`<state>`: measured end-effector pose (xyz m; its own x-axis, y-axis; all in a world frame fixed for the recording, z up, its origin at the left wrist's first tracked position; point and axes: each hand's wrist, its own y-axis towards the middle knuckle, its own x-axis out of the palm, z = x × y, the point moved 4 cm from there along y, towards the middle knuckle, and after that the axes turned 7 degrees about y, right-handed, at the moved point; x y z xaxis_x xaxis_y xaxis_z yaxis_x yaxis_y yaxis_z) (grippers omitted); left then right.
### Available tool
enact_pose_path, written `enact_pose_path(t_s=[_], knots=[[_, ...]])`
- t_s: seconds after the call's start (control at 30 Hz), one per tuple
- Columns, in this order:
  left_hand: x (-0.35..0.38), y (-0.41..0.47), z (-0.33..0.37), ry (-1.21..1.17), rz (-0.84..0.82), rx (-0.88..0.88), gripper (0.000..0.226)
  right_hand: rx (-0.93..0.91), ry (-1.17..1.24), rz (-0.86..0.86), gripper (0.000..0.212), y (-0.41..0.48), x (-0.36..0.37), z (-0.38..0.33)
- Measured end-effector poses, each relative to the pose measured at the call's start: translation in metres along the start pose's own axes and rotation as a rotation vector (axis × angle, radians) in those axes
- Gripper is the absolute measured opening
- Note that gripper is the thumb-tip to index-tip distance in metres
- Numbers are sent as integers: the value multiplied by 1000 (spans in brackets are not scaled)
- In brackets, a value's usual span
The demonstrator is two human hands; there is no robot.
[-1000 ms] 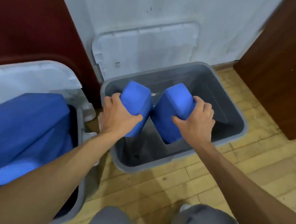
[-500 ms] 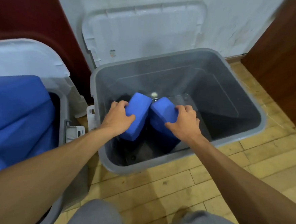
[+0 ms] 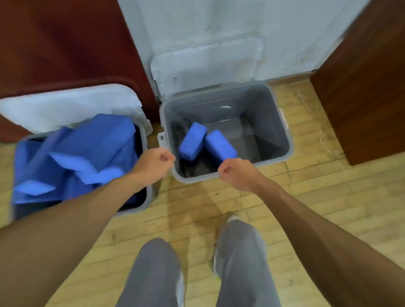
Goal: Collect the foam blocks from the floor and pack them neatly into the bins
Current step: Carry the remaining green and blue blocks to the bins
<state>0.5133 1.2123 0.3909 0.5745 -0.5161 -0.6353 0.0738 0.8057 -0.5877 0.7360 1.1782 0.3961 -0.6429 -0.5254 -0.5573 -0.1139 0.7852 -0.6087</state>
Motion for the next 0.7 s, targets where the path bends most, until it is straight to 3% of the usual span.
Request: enact_pose_path(t_s=[0.1, 0.17, 0.23, 0.3, 0.43, 0.6, 0.7], knots=[[-53, -97, 12, -33, -23, -48, 8, 35, 18, -17, 23, -86, -28, -62], [-84, -162, 20, -89, 56, -68, 16, 32, 59, -9, 22, -141, -42, -96], [-107, -223, 28, -227, 147, -87, 22, 23, 156, 21, 20, -191, -49, -122], [-112, -275, 29, -343, 127, -112, 22, 33, 229, 31, 17, -233, -47, -135], [-88, -351, -4, -400, 33, -195, 24, 98, 292, -59, 18, -287, -23, -121], [-25, -444, -75, -547, 55, -493, 22, 259, 465, -100, 19, -336, 21, -56], [22, -506, -106, -623, 84, -654, 21, 324, 416, -204, 16, -356, 43, -17]])
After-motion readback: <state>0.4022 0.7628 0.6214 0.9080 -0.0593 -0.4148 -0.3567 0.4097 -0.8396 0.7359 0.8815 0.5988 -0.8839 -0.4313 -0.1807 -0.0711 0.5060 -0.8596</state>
